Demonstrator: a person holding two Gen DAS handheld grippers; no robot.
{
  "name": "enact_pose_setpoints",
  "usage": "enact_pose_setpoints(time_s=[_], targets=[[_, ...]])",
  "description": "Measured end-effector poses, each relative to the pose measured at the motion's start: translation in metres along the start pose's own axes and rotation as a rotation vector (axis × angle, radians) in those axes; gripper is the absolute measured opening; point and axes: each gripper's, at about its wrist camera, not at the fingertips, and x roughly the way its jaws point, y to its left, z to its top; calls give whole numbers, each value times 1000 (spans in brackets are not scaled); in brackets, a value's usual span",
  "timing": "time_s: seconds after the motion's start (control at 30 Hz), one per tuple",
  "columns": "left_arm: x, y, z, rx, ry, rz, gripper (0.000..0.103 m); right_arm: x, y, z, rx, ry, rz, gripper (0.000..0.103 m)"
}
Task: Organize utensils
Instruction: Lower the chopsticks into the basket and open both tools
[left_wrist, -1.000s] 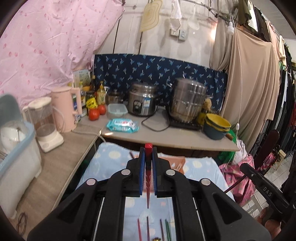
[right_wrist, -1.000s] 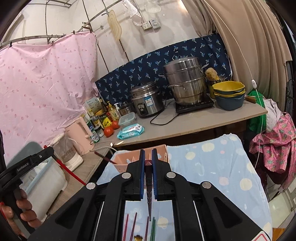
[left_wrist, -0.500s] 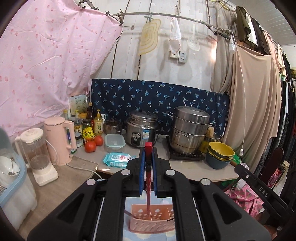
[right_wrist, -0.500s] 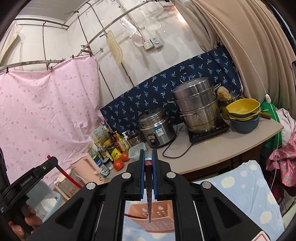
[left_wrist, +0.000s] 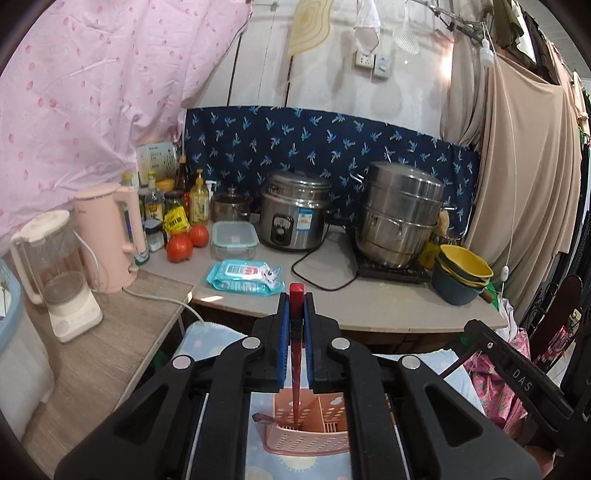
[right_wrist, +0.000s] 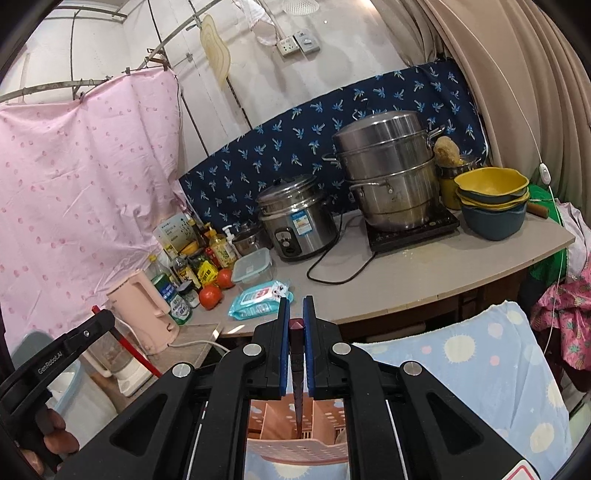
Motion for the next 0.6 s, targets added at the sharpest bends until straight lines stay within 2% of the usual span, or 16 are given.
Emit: enact_pose_setpoints(time_s=[0.3,0.6], targets=[[24,7,-21,-12,72,8,7,24,-3,-29,-15,71,-24,7],[28,7,-30,-17,86,17,8,30,-7,-37,-12,96,-44,8]])
